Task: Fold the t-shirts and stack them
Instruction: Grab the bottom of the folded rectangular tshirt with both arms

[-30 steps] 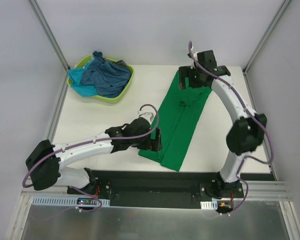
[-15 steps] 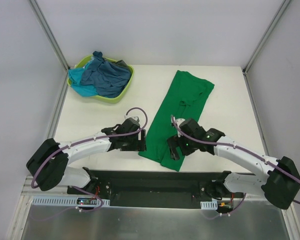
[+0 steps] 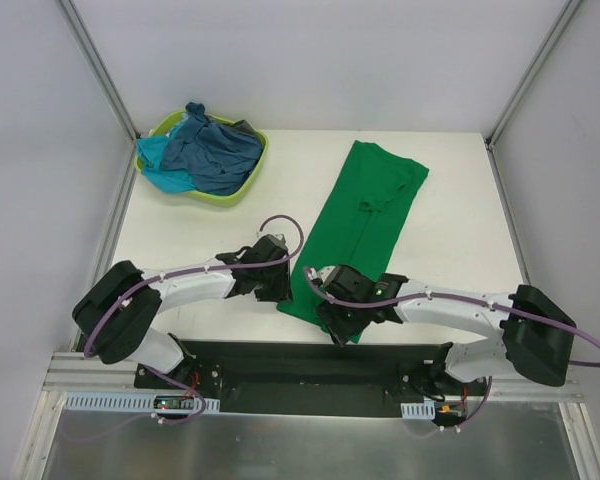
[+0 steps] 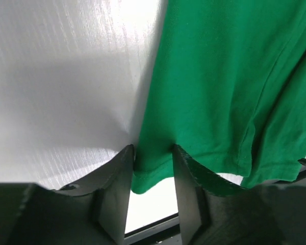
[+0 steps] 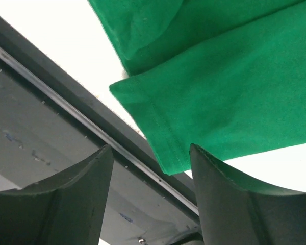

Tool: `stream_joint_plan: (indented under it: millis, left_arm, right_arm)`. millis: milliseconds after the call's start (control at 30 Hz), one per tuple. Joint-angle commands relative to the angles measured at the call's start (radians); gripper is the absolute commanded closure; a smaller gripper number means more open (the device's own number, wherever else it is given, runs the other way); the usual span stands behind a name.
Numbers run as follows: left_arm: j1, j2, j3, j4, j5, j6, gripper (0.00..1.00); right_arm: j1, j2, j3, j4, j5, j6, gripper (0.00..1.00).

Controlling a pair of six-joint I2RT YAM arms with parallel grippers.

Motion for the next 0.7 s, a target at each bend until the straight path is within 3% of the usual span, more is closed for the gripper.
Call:
stream_joint_plan:
  millis: [0,100,300,433,667]
  left_arm:
    - [0.005,0.052,-0.011,-0.046,0.006,-0.001,0.68]
    - [0.004,0.05,-0.016,-0.046,0.009,-0.001,0.84]
    - [0.004,0.041,-0.028,-0.046,0.022,-0.012,0.99]
    - [0.004,0.004,-0.052,-0.046,0.022,-0.024,1.0]
    - [0.004,-0.178,-0.149,-0.081,0.028,-0.067,1.0]
  right_arm:
    - [0.009,0.046,0.005,0.029,0.088,-0.001,0.38]
    - [0.012,0.086,0.002,0.032,0.154,0.011,0.43]
    - [0.047,0.164,0.005,0.035,0.2,0.031,0.54]
    - [0.081,0.212,0.019,-0.003,0.245,0.052,0.64]
    - [0.176,0.175,0.048,-0.028,0.16,0.055,0.93]
